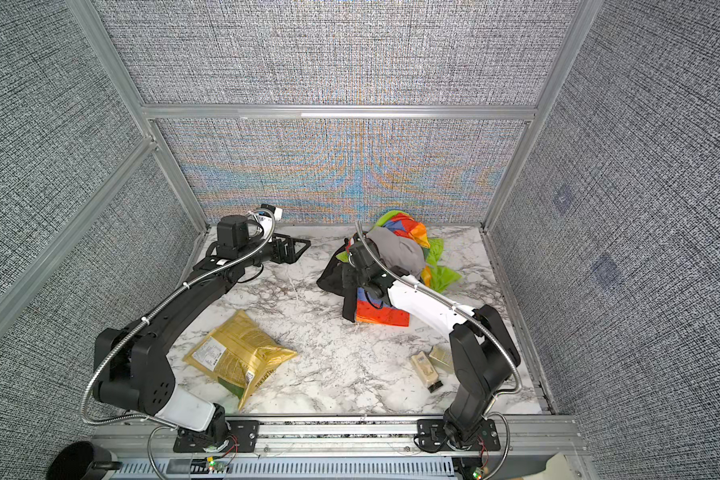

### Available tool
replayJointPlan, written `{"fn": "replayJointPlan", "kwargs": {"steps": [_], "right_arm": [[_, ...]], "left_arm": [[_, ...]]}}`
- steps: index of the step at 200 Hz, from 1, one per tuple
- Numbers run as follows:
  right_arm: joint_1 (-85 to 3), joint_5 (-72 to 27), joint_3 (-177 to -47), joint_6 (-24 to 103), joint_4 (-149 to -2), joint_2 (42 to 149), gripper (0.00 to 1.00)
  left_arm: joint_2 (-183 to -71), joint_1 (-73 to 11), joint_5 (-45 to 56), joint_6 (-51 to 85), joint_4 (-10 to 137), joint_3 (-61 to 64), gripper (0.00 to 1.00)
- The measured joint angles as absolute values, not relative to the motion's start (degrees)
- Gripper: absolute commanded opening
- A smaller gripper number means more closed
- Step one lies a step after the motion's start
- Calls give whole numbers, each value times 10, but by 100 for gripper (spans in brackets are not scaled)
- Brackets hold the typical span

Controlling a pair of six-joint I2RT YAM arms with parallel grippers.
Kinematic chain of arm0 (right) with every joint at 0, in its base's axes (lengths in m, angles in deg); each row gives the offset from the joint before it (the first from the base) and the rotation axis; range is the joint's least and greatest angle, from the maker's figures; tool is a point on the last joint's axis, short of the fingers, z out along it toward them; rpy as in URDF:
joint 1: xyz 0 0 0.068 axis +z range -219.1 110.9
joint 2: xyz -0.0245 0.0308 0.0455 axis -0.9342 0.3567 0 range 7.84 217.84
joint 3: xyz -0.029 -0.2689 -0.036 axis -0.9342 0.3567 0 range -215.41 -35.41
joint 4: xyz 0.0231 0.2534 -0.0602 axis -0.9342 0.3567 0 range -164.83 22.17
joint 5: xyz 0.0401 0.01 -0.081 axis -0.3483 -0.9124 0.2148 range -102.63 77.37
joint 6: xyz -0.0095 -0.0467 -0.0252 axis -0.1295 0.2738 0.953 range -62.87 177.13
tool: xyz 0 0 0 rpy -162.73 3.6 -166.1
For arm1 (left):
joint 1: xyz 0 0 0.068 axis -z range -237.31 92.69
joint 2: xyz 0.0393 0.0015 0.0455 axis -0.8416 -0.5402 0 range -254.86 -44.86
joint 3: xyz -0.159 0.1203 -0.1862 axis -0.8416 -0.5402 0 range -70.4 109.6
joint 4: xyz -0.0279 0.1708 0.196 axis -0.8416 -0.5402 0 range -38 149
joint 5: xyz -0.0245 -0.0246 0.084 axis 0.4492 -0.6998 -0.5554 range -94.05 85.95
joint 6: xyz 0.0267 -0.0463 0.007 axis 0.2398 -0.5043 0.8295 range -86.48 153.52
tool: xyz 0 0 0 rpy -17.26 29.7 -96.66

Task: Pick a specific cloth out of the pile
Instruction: 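Lift the black shirt high out of the pile with the right gripper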

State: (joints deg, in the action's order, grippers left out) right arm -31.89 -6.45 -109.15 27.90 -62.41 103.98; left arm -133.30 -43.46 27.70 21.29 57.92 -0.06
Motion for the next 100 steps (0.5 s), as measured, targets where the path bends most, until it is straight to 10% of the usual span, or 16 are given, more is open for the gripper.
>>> {"fn": "replayJointPlan", "kwargs": {"steps": [100], "right_arm": [[-313,-65,-1133,310,-605,939,1]], "left_arm": [[-1290,-486,348,193,617,-18,99]]}}
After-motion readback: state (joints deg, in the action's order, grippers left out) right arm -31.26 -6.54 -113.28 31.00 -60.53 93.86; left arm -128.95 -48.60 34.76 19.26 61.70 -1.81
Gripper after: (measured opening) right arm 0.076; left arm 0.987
